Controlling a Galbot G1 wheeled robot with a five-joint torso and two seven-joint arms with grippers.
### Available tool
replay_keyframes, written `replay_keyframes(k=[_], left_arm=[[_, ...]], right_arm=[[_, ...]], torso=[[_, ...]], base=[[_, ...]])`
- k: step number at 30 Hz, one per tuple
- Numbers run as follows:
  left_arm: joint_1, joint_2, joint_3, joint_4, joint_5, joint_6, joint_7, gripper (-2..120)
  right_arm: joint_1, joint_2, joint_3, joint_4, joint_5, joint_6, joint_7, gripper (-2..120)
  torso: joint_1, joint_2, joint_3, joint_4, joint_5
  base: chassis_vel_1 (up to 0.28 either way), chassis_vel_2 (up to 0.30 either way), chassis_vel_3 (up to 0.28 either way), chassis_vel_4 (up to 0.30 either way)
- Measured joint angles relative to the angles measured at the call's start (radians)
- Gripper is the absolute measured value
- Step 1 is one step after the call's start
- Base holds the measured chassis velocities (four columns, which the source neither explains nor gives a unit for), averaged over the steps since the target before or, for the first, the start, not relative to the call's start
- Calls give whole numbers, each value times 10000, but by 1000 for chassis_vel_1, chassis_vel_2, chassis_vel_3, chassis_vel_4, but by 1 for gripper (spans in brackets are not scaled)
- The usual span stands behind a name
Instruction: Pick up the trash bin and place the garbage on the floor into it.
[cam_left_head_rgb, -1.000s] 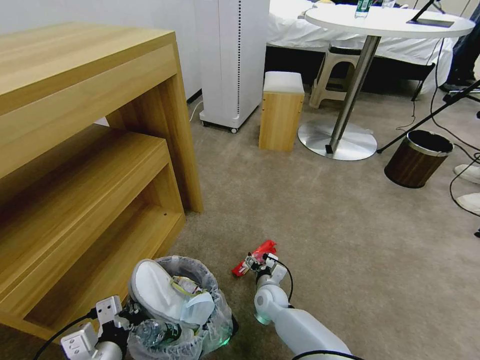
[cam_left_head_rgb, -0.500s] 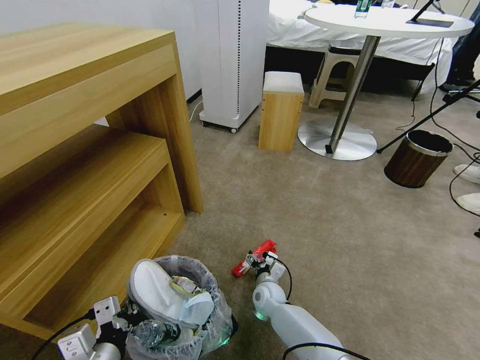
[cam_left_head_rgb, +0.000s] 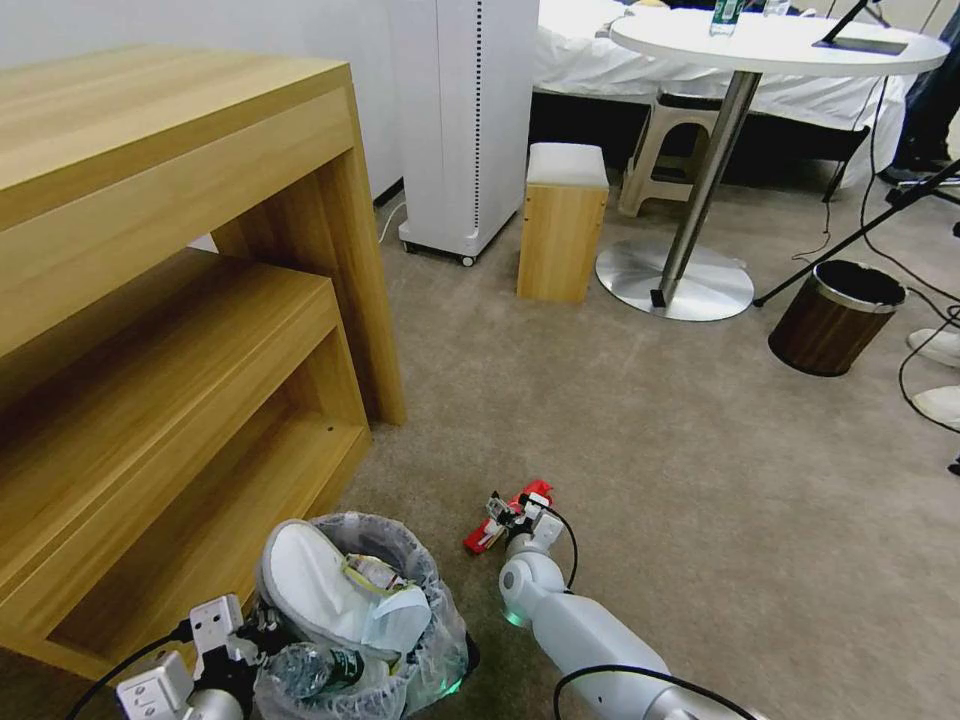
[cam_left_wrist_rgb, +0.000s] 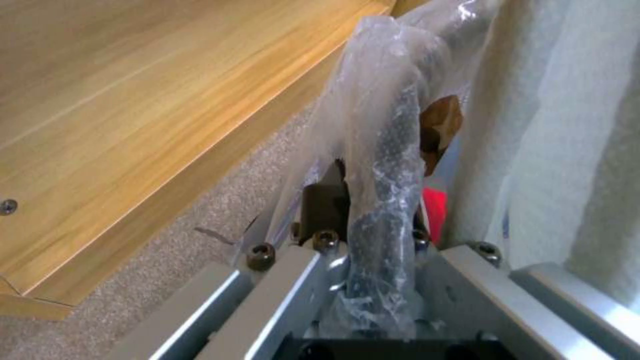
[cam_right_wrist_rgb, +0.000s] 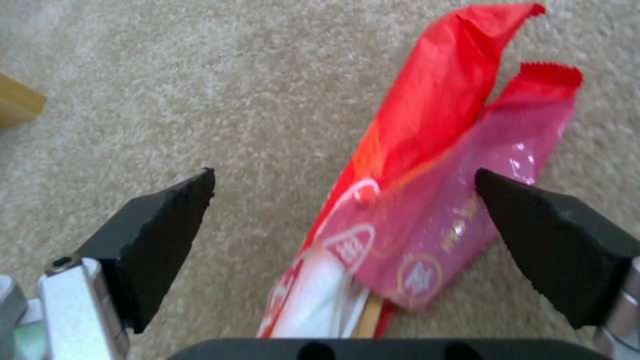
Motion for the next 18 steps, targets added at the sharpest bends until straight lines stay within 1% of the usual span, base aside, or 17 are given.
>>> replay_keyframes(k=[3,5,9,10,12,13,17,18], left_arm=[[33,-7,11,-39,0,-4,1,1],[81,-12,30,-112,1,-5,5,1],[117,-17,34,-166,5,-15,6,1],[136,-24,45,-186,5,-20,9,1],[144,-25,57,-191,11,-32,21,1],[144,-25,57,-191,11,-32,21,1],[149,-11,70,-220,12,-99,55,1],[149,-11,70,-220,12,-99,55,1]], right_arm=[[126,52,-22,-215,-20,-64,-75,98],[249,190,-29,-601,-66,-77,-222,92],[304,285,-5,-883,-134,-61,-444,90],[307,313,-3,-941,-161,-56,-505,88],[307,349,-4,-1077,-255,-48,-596,78],[307,349,-4,-1077,-255,-48,-596,78],[256,428,26,-1294,-460,91,-734,59],[256,428,26,-1294,-460,91,-734,59]], torso=[[0,0,0,0,0],[0,0,0,0,1],[0,0,0,0,0],[0,0,0,0,0],[0,0,-1,-1,-1],[0,0,-1,-1,-1],[0,1,-1,-3,-2],[0,1,-1,-3,-2]], base=[[0,0,0,0],[0,0,0,0],[0,0,0,0],[0,0,0,0],[0,0,0,0],[0,0,0,0],[0,0,0,0],[0,0,0,0]])
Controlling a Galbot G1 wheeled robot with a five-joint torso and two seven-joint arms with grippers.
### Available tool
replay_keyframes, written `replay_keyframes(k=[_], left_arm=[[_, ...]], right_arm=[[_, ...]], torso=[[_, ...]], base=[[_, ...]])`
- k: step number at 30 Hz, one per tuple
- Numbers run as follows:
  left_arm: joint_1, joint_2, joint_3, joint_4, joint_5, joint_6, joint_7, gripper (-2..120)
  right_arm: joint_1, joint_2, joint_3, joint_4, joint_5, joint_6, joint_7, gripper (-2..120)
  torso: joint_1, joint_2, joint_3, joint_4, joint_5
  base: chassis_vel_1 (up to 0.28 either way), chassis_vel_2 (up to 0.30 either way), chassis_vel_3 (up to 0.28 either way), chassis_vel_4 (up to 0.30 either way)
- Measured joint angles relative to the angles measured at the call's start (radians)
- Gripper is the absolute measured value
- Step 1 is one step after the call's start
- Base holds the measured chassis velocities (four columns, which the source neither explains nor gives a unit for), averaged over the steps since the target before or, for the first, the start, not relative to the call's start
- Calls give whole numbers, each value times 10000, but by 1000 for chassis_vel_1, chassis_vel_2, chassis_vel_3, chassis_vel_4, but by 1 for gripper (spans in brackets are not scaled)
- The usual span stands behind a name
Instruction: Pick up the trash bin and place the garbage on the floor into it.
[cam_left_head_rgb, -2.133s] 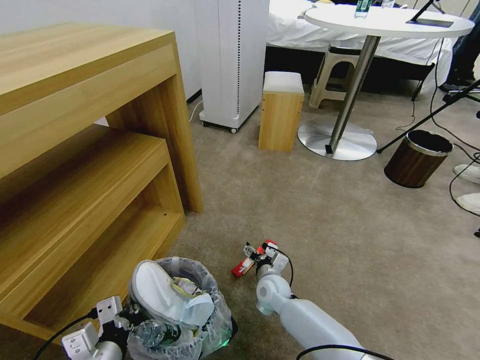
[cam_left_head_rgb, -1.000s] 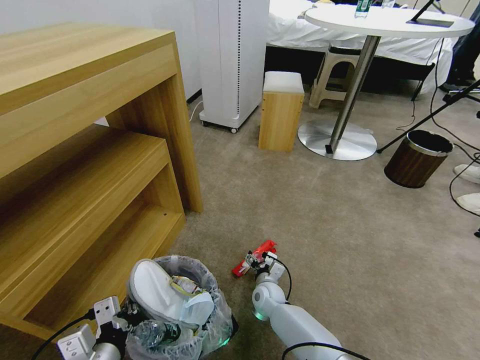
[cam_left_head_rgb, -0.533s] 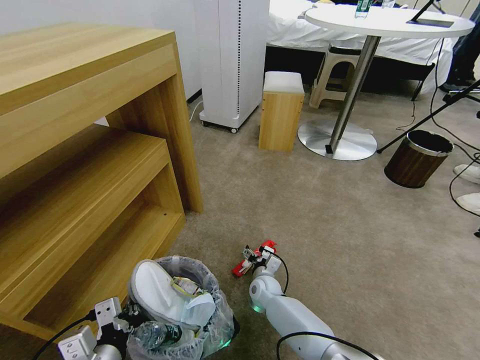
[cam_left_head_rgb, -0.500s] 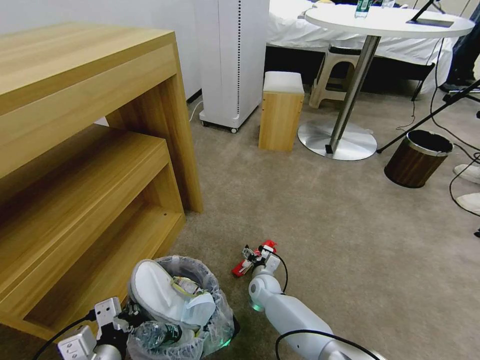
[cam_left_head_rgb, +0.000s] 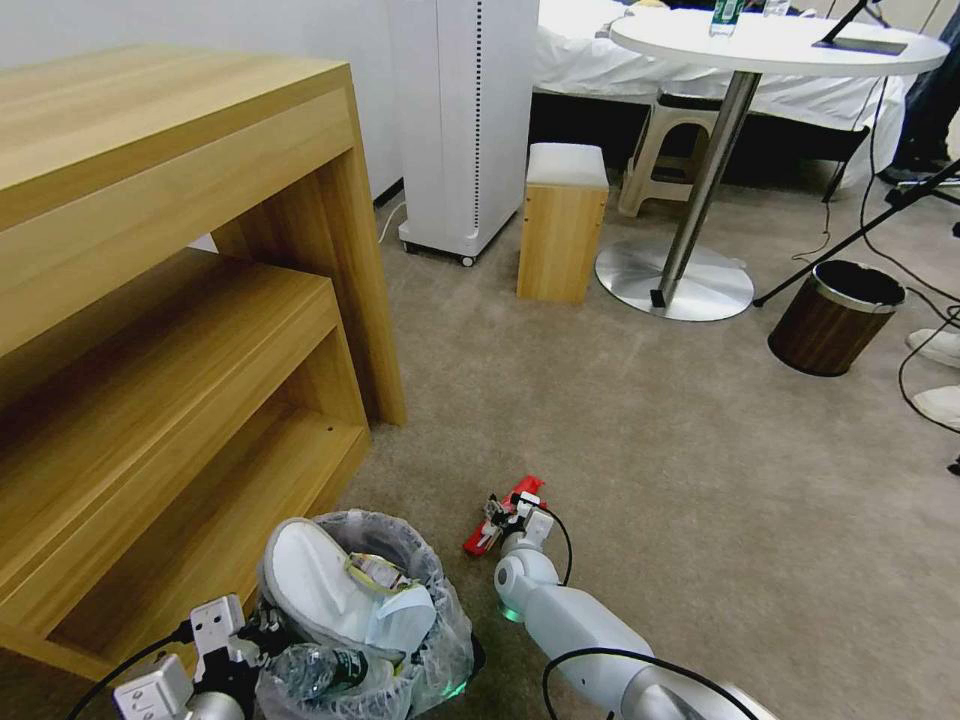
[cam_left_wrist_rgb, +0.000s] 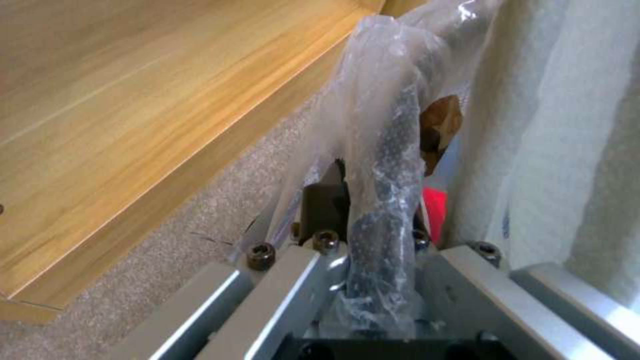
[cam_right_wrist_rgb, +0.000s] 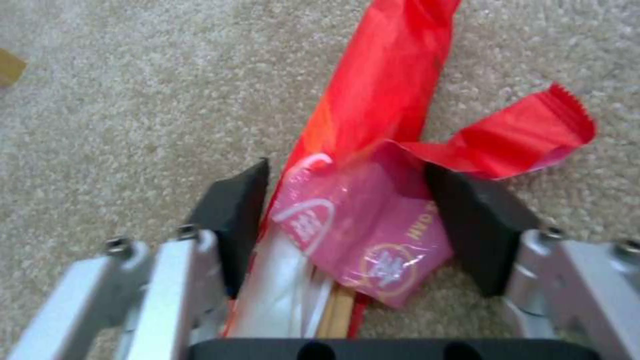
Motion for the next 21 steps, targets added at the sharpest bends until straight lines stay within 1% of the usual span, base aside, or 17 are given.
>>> replay_keyframes(k=[3,4,5,7,8,10,11,12,13,14,15,16,19,21], left_arm=[[-23,7,0,16,2,-50,9,1],[-23,7,0,16,2,-50,9,1],[-32,2,0,37,6,-60,17,1],[-69,-10,7,132,26,-89,20,1],[-69,-10,7,132,26,-89,20,1],[-122,2,6,195,22,-94,22,1],[-122,2,6,195,22,-94,22,1],[-160,33,-6,213,6,-95,22,1],[-174,43,-10,219,-2,-95,22,1],[-174,43,-10,219,-2,-95,22,1],[-196,54,-17,232,-17,-96,21,1],[-209,48,-18,249,-21,-96,20,1],[-216,7,-15,294,-14,-100,20,1],[-224,-25,-16,346,6,-109,20,1]], right_arm=[[-105,-32,-21,-23,-180,141,-113,44],[-105,-32,-21,-23,-180,141,-113,44],[-144,-58,-39,-20,-264,174,-136,41],[-260,-206,-159,81,-446,259,-170,29],[-260,-206,-159,81,-446,259,-170,29],[-347,-373,-275,214,-551,341,-231,19],[-347,-373,-275,214,-551,341,-231,19],[-453,-536,-366,428,-619,369,-249,13],[-491,-589,-394,499,-646,376,-255,10],[-491,-589,-394,499,-646,376,-255,10],[-571,-700,-440,625,-734,418,-275,5],[-624,-766,-470,697,-808,510,-286,3],[-756,-923,-540,952,-871,619,-293,3],[-949,-1139,-575,1487,-864,671,-237,2]], torso=[[0,0,0,2,1],[0,0,0,2,1],[0,0,0,2,2],[0,0,0,4,3],[0,0,0,4,3],[0,0,1,5,5],[0,0,1,5,5],[0,0,1,5,6],[0,-1,1,5,6],[0,-1,1,5,6],[0,0,1,5,6],[0,0,1,5,5],[0,-1,1,5,6],[0,0,1,3,3]], base=[[0,0,0,0],[0,0,0,0],[0,0,0,0],[0,0,0,0],[0,0,0,0],[0,0,0,0],[0,0,0,0],[0,0,0,0],[0,0,0,0],[0,0,0,0],[0,0,0,0],[0,0,0,0],[0,0,0,0],[0,0,0,0]])
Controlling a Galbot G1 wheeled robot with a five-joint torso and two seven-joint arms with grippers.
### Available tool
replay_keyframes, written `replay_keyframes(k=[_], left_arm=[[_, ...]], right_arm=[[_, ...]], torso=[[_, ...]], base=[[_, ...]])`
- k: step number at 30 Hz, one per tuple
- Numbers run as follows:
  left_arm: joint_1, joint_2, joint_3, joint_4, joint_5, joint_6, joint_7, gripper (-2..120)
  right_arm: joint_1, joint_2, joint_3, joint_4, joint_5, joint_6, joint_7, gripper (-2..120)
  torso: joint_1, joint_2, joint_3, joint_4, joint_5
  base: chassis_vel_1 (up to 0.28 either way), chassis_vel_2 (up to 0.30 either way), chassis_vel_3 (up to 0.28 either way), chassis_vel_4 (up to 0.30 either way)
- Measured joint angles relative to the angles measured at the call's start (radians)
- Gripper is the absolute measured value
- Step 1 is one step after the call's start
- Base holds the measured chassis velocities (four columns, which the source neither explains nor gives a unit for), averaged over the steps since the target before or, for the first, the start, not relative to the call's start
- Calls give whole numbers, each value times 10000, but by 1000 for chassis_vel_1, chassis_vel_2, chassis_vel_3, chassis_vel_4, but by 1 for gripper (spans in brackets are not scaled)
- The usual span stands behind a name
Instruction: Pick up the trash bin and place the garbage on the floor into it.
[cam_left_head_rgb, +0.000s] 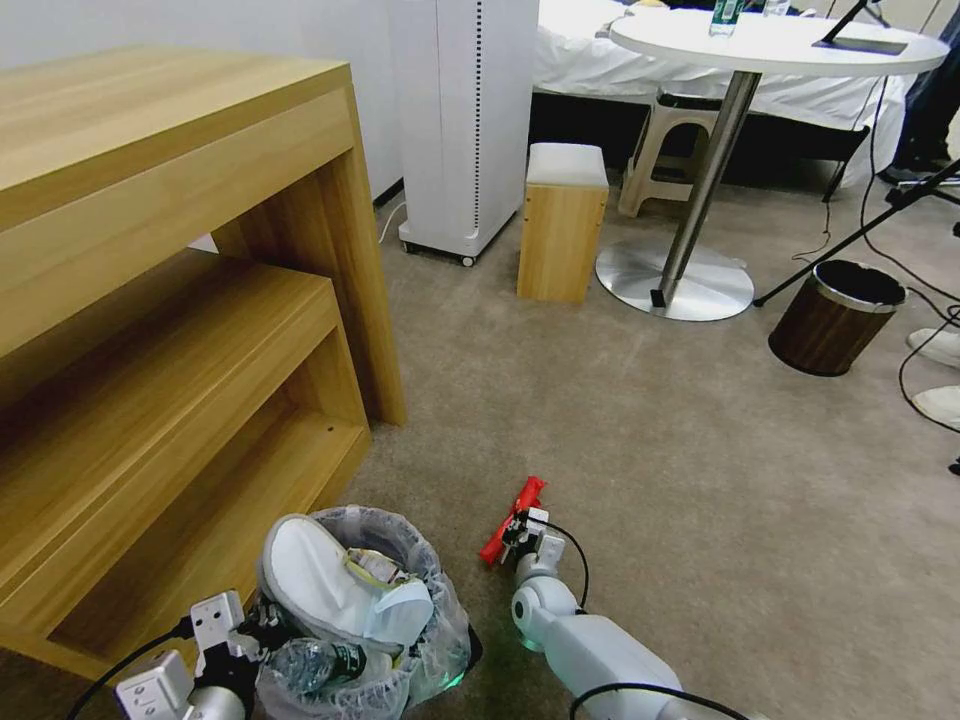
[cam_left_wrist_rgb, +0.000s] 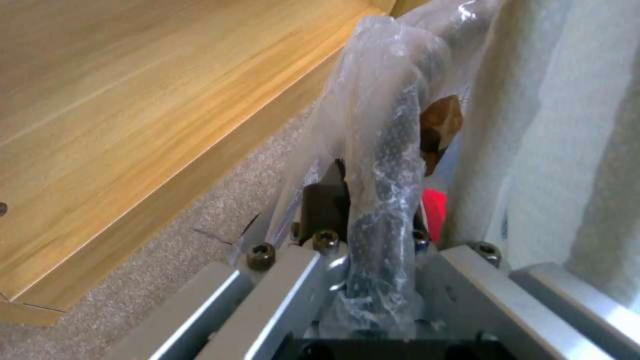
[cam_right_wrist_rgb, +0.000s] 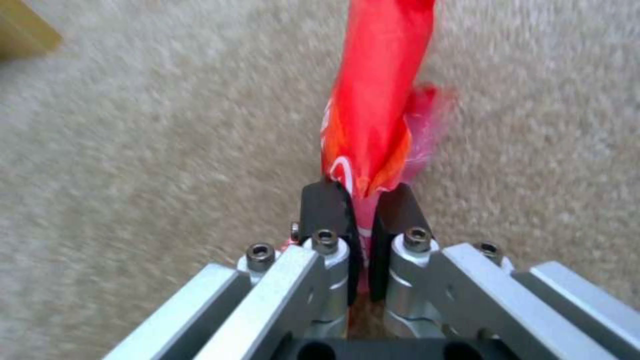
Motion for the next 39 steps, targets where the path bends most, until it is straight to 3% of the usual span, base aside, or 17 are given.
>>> replay_keyframes(k=[5,17,27,29,32,36,39], left_arm=[[-13,1,-42,28,4,-1,-7,1],[-82,24,-66,338,81,24,-30,1],[11,105,-16,424,268,118,-40,1],[21,109,-14,405,276,130,-40,1],[87,205,-13,267,311,199,-45,1],[106,261,-36,169,308,236,-53,1],[128,377,-104,18,250,292,-74,1]], right_arm=[[-253,-280,-74,792,18,49,217,2],[-1073,-1479,41,4196,279,24,628,2],[-932,-3204,-158,8061,397,-248,1011,2],[-858,-3292,-196,8280,406,-271,1041,2],[-260,-3922,-741,9567,511,-309,956,2],[126,-4234,-1241,9955,545,-273,734,2],[992,-4757,-2242,10340,482,5,141,2]], torso=[[0,0,1,0,0],[0,0,0,1,2],[0,0,0,0,-3],[0,1,0,-1,-5],[0,0,0,1,-1],[0,0,0,-1,0],[0,0,1,2,0]], base=[[0,0,0,0],[0,0,0,0],[0,0,0,0],[0,0,0,0],[0,0,0,0],[0,0,0,0],[0,0,0,0]])
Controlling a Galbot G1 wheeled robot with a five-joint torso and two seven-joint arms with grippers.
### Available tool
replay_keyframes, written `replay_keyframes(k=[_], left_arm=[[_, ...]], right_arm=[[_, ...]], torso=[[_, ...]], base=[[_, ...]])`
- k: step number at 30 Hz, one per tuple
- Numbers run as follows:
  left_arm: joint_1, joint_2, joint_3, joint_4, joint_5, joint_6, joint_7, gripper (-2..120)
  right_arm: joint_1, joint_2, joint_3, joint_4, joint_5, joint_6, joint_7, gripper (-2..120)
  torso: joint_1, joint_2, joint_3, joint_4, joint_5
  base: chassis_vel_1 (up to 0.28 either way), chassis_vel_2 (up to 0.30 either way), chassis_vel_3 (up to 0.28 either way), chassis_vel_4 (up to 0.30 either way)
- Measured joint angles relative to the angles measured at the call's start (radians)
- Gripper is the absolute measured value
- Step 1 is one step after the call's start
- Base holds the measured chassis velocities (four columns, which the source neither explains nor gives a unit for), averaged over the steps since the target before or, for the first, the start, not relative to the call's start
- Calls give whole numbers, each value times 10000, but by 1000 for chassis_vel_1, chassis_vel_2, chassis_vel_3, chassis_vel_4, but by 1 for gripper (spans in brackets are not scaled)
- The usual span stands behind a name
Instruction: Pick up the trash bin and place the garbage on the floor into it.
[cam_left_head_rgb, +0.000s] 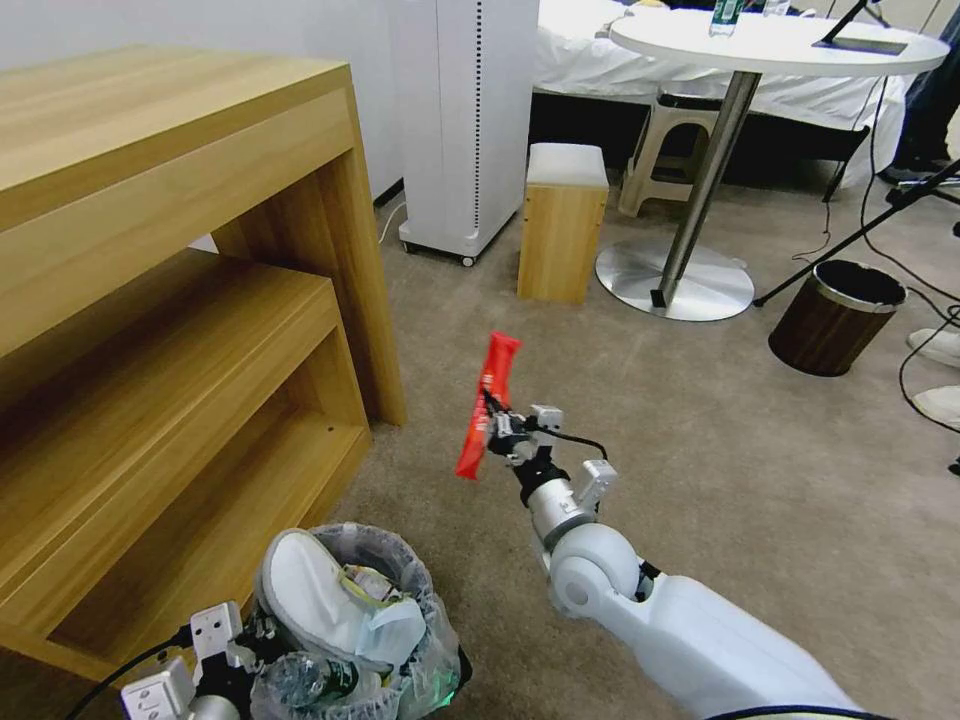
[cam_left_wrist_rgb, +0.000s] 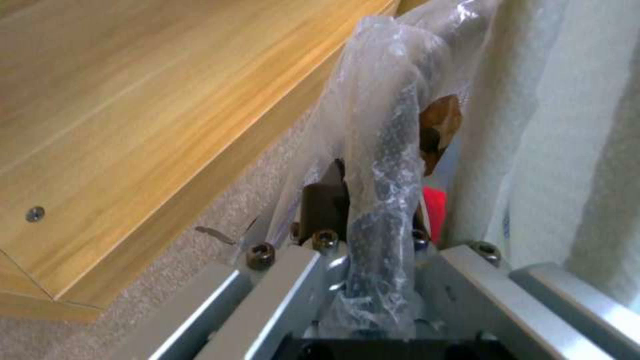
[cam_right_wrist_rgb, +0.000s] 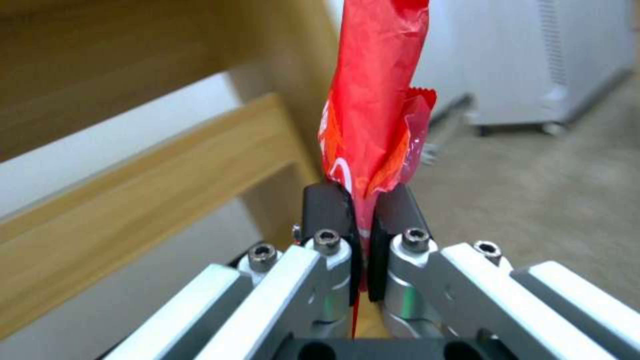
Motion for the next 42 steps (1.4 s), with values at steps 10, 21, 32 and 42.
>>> replay_keyframes(k=[10,21,32,42], left_arm=[[-52,58,-48,-109,-88,26,-41,1],[-118,-5,-107,-298,-152,16,-48,1],[-107,-59,-204,-631,-261,13,-54,1],[-26,-56,-244,-911,-347,89,-89,1]], right_arm=[[1310,-833,-1526,118,335,1090,-2418,2],[3276,-1256,-4310,-196,595,1806,-4027,2],[4475,-989,-6057,-562,621,2195,-4514,2],[4763,-609,-7083,-1174,373,2355,-4568,2]], torso=[[1,0,0,-2,2],[0,0,-1,-2,-1],[0,0,0,-1,-1],[0,0,0,-1,-1]], base=[[0,0,0,0],[0,0,0,0],[0,0,0,0],[0,0,0,0]])
